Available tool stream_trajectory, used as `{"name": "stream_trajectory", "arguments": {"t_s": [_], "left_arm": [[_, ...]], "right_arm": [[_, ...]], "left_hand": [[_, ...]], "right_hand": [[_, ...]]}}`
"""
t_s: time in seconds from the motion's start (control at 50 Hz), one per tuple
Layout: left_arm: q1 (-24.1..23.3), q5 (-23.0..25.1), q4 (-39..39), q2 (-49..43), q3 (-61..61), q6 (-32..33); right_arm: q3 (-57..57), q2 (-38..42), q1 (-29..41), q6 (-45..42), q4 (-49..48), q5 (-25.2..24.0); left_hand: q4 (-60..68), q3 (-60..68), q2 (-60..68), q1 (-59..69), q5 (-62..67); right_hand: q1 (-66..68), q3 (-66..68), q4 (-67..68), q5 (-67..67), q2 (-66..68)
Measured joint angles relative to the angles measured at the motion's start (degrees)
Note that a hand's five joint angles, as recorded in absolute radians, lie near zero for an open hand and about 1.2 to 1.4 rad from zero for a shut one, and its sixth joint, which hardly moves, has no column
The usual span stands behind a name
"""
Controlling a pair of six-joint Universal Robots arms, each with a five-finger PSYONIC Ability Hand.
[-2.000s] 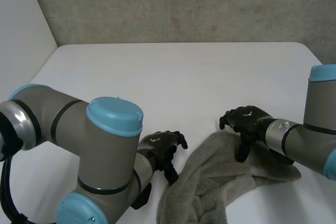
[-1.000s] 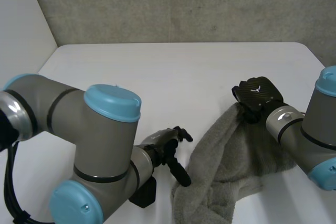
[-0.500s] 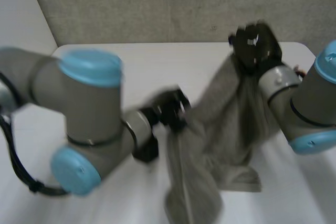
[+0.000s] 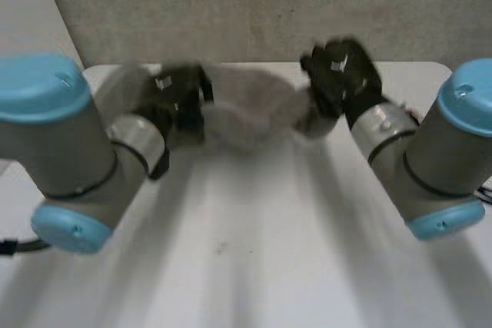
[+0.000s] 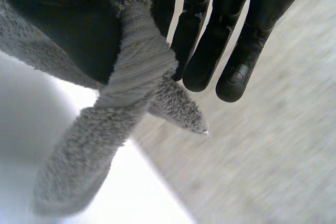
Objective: Fold the towel.
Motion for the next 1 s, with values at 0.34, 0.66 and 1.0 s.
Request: {"name": "stream_trajectory", "arguments": {"t_s": [0.34, 0.66, 1.0], "left_arm": [[-1.0, 0.2, -2.6, -3.5, -7.8, 9.0], [4.5, 0.5, -5.3, 6.2, -14.6, 11.3], [18.7, 10.7, -11.3, 9.9, -24.7, 28.1]], "right_arm": [[7.7, 3.6, -7.5, -10.6, 15.3, -0.6], [11.1, 2.4, -11.1, -6.6, 10.8, -0.7], [11.0, 2.8, -10.9, -5.1, 10.2, -0.8]], "left_hand": [[-55.2, -54.9, -55.2, -52.7, -54.5], [-46.1, -45.8, -46.0, -44.1, -45.4], [-46.2, -46.0, -46.2, -44.4, -45.6]], "right_hand": [[0.0, 0.0, 0.0, 0.0, 0.0], [0.0, 0.0, 0.0, 0.0, 0.0], [0.0, 0.0, 0.0, 0.0, 0.0]]}}
